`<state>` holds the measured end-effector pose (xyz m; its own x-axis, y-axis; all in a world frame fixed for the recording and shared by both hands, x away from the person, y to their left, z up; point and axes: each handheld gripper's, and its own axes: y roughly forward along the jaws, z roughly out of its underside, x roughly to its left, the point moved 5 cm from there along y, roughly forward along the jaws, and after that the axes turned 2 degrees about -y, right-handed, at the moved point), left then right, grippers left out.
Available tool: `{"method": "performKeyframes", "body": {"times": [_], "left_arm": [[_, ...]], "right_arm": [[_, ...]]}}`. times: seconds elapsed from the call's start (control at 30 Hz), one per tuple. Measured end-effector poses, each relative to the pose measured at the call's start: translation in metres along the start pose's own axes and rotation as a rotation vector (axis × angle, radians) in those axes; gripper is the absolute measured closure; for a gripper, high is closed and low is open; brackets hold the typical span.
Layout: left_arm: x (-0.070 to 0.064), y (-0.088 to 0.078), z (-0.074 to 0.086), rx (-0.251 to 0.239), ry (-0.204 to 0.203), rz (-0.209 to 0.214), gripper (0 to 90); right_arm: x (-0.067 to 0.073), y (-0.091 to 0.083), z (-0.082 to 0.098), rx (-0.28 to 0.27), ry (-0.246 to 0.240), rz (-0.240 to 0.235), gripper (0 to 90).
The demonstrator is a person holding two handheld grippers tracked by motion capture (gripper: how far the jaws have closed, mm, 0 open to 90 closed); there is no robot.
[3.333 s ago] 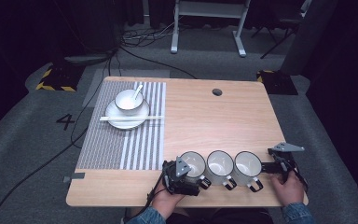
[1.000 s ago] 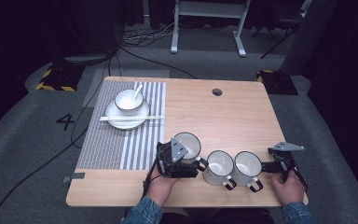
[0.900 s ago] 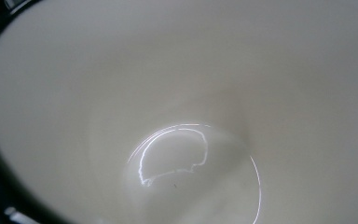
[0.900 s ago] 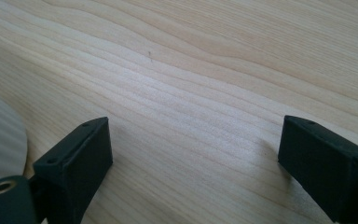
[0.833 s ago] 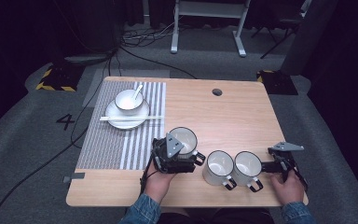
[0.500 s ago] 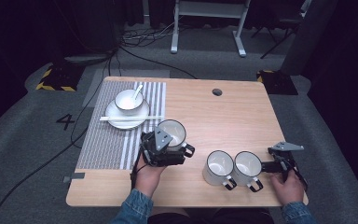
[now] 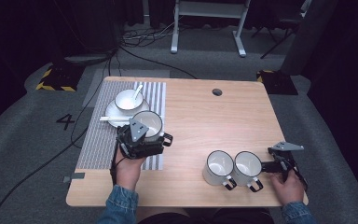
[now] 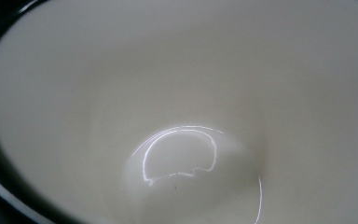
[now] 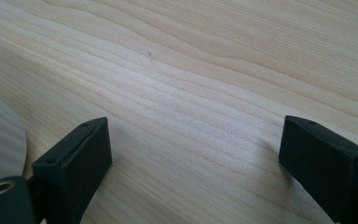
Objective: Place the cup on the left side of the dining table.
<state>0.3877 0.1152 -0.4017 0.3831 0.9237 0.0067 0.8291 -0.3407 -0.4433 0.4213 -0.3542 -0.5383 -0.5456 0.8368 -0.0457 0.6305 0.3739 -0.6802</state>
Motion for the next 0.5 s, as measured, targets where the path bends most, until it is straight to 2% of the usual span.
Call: {"method": "performKeyframes", "body": {"times": [0.07, 0.1, 0.13, 0.2, 0.23, 0.27, 0.33, 0.4, 0.43, 0.5], "left_arm": [[0.017, -0.002, 0.001, -0.005, -0.030, -0.035, 3.2], [0.017, -0.002, 0.001, -0.005, -0.030, -0.035, 3.1], [0.022, -0.003, 0.002, -0.005, -0.038, -0.053, 3.1], [0.036, -0.003, 0.005, 0.006, -0.049, -0.113, 3.1], [0.041, -0.002, 0.006, 0.002, -0.057, -0.126, 3.1], [0.041, -0.002, 0.006, 0.002, -0.057, -0.126, 3.1], [0.056, 0.001, 0.008, -0.001, -0.095, -0.141, 3.1], [0.060, 0.002, 0.010, 0.003, -0.099, -0.150, 3.1], [0.070, 0.004, 0.013, 0.017, -0.106, -0.174, 3.1], [0.080, 0.006, 0.016, 0.021, -0.113, -0.193, 3.1]], "right_arm": [[0.000, 0.000, 0.000, 0.000, 0.000, 0.000, 9.4], [0.000, 0.000, 0.000, 0.000, -0.001, 0.000, 9.5], [0.000, 0.000, 0.000, 0.000, -0.001, 0.000, 9.5], [0.000, 0.000, 0.000, 0.000, 0.000, 0.000, 9.4], [0.000, 0.000, 0.000, 0.000, 0.000, 0.000, 9.5], [0.000, 0.000, 0.000, 0.000, 0.000, -0.001, 9.4], [0.000, 0.000, 0.000, 0.000, 0.000, 0.000, 9.5], [0.000, 0.000, 0.000, 0.000, 0.000, 0.000, 9.5], [0.000, 0.000, 0.000, 0.000, 0.000, 0.000, 9.4], [0.000, 0.000, 0.000, 0.000, 0.000, 0.000, 9.4]]}}
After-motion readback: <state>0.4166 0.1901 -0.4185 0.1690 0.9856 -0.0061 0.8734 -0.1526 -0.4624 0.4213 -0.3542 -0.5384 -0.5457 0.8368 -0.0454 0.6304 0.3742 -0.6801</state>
